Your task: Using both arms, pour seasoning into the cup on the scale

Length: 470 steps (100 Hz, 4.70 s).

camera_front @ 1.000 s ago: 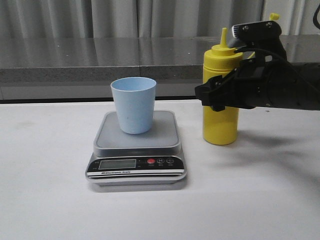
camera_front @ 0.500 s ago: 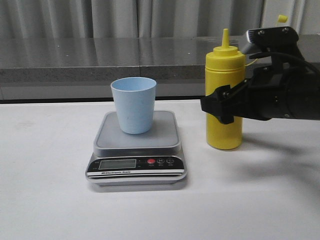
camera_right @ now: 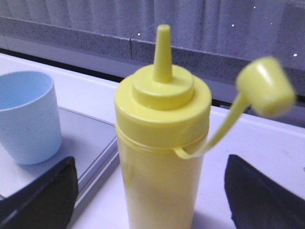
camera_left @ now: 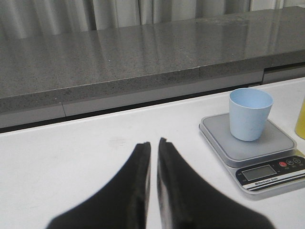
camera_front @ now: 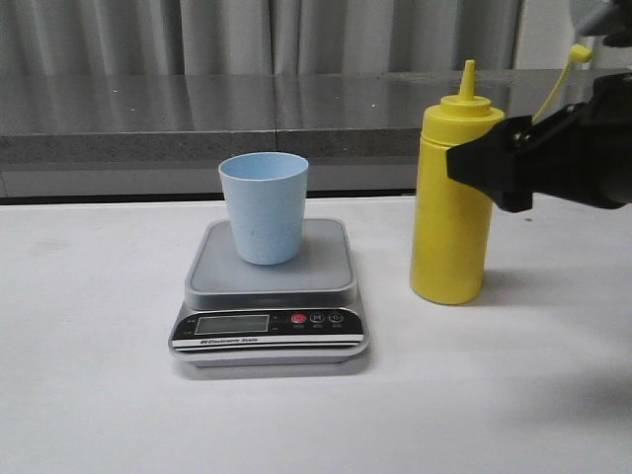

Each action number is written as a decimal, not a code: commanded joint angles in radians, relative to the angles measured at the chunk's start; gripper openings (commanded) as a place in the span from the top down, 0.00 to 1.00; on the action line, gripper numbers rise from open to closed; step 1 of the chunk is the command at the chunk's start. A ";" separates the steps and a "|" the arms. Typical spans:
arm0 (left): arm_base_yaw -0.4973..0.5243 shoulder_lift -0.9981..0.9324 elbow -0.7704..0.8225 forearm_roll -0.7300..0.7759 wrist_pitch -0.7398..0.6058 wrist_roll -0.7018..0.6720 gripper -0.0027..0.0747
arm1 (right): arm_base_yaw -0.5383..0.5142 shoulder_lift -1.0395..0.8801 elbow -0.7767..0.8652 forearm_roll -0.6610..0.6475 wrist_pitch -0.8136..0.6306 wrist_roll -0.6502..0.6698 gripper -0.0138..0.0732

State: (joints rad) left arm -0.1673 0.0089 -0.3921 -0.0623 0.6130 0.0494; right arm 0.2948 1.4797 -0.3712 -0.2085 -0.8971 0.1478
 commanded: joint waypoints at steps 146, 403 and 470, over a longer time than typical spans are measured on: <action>0.002 0.013 -0.025 -0.009 -0.074 -0.012 0.92 | -0.006 -0.804 0.287 0.138 0.191 -0.064 0.92; 0.002 0.013 -0.019 -0.009 -0.076 -0.012 0.92 | -0.325 -1.505 0.398 0.086 0.857 0.018 0.92; 0.248 0.009 0.189 0.128 -0.401 -0.093 0.95 | -0.325 -1.505 0.398 0.086 0.857 0.018 0.92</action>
State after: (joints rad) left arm 0.0483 0.0089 -0.2083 0.0848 0.3096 -0.0305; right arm -0.0259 -0.0092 0.0238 -0.1167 0.0315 0.1663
